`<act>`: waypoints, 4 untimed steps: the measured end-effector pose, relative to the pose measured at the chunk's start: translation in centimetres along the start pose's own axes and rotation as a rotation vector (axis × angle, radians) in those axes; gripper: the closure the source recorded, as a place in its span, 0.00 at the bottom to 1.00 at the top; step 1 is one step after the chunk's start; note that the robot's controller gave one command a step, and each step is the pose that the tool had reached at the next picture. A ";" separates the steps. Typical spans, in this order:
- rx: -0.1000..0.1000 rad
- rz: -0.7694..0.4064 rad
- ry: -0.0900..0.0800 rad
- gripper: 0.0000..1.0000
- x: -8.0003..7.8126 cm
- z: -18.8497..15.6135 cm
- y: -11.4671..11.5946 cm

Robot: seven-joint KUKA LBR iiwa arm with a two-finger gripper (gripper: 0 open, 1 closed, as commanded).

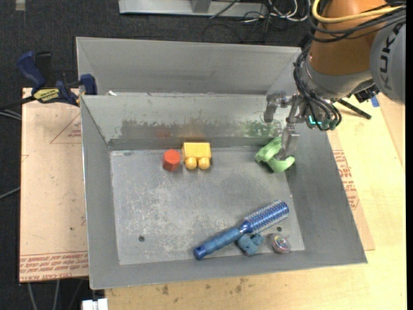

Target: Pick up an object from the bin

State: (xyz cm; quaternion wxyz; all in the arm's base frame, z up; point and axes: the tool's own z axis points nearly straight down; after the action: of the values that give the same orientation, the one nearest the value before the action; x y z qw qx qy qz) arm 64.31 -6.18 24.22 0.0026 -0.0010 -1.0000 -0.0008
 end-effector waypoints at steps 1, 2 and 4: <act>0.000 0.180 0.000 0.00 3.0 9.3 -2.9; 0.001 -0.214 -0.004 0.00 11.6 14.8 -3.0; 0.005 -0.205 -0.014 1.00 9.5 7.9 -5.3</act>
Offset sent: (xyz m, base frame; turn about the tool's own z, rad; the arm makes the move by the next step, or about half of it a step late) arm -0.0294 -0.0292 -0.0887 0.1792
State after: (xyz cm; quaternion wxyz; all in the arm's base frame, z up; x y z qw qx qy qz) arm 54.79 -11.46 16.31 -0.0047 0.1011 -0.9949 0.0016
